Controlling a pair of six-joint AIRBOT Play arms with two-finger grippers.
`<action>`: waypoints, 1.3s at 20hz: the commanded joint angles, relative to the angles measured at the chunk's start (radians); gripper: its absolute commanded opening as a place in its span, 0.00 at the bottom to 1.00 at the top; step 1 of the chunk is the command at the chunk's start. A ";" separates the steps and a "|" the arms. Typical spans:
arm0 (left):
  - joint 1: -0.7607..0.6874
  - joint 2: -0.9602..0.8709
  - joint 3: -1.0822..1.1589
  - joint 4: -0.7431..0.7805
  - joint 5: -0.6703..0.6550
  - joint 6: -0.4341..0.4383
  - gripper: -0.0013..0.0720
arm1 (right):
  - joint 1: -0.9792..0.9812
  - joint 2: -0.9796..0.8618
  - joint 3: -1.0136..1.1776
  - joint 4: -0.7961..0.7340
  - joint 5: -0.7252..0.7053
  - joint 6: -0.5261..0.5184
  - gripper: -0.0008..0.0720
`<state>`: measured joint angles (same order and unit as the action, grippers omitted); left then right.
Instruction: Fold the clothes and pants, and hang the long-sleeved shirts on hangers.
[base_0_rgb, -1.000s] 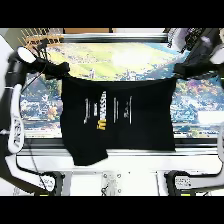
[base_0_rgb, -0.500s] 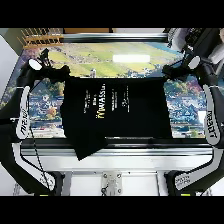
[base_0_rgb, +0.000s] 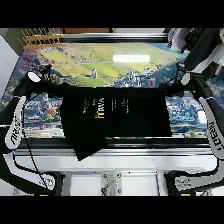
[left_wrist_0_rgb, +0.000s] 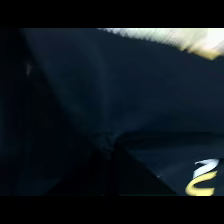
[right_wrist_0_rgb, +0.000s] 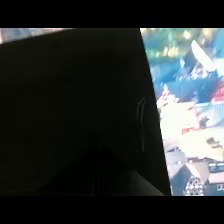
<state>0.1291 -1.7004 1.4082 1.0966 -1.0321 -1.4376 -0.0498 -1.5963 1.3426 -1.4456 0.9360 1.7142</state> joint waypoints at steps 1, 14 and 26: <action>0.000 0.036 -0.142 0.008 0.038 0.018 0.03 | 0.029 0.013 -0.103 -0.009 -0.023 0.013 0.03; -0.064 0.456 -0.404 0.002 -0.034 -0.001 0.77 | -0.193 0.534 -0.426 0.010 0.321 -0.010 0.66; -0.251 0.627 -0.668 0.002 0.042 -0.040 0.77 | -0.260 0.623 -0.940 0.332 -0.126 0.202 0.66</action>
<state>-0.0959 -1.0870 0.7570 1.0969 -1.0012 -1.4742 -0.3374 -0.9504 0.4431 -1.1877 0.9318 1.9022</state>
